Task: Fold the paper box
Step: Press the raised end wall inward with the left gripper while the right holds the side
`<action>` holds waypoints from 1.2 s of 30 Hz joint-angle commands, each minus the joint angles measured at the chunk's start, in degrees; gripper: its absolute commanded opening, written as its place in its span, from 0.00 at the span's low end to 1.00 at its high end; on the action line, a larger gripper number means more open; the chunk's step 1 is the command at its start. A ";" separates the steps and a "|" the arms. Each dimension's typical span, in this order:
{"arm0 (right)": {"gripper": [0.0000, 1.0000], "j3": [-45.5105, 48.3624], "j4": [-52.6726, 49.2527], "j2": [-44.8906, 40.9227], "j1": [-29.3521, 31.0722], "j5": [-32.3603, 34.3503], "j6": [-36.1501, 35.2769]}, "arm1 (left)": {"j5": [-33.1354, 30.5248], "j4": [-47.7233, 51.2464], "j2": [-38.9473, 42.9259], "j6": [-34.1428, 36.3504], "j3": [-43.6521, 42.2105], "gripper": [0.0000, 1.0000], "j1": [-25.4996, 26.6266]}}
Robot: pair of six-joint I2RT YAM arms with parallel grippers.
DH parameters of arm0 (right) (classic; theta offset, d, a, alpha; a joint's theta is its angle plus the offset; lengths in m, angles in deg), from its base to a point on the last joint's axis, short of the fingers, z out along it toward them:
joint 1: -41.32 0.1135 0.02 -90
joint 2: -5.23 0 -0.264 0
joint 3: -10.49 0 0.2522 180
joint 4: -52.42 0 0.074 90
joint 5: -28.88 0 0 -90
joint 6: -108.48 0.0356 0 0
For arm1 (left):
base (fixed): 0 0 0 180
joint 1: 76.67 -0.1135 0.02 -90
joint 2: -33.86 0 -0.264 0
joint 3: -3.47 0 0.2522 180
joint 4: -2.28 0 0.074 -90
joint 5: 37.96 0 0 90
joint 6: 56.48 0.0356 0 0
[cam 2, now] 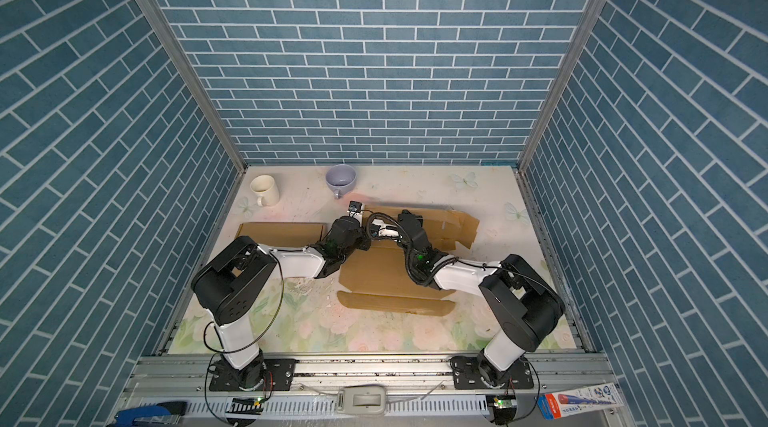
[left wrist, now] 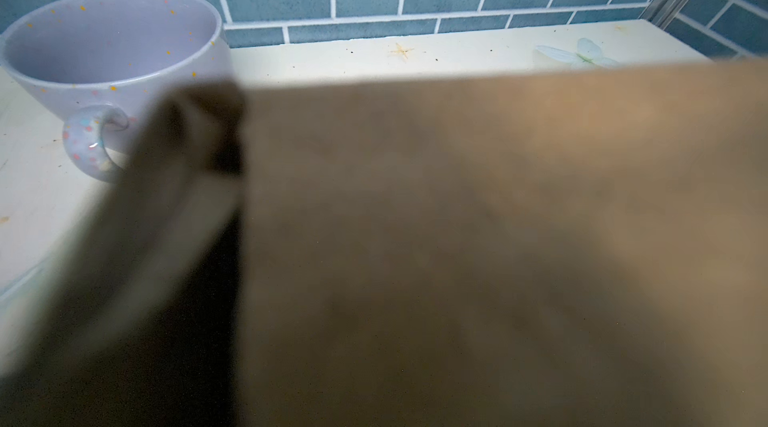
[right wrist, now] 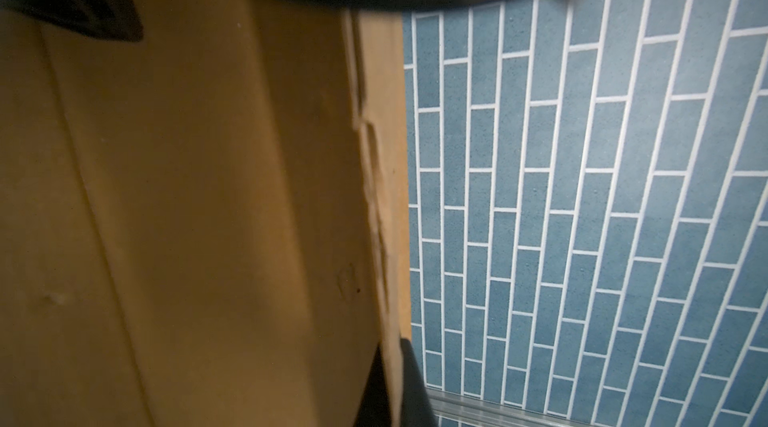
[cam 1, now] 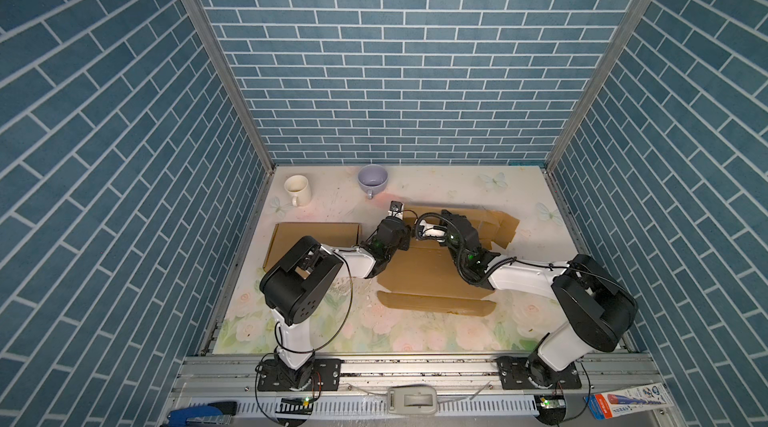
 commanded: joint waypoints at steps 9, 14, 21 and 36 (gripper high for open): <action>0.00 -1.02 -5.24 1.70 0.64 -3.75 0.65 | 5.99 -2.22 3.92 0.37 -8.81 0.67 -3.75; 0.00 -1.38 -6.11 1.55 0.34 -3.72 1.06 | 5.84 -3.68 7.36 2.10 -11.39 0.69 -3.93; 0.00 -2.05 -7.40 1.32 0.04 -4.24 2.13 | 6.14 -3.75 8.22 2.26 -13.51 0.70 -4.55; 0.00 -2.39 -7.66 1.06 0.21 -4.19 2.29 | 2.37 -6.25 -2.06 2.99 -9.26 0.40 -4.21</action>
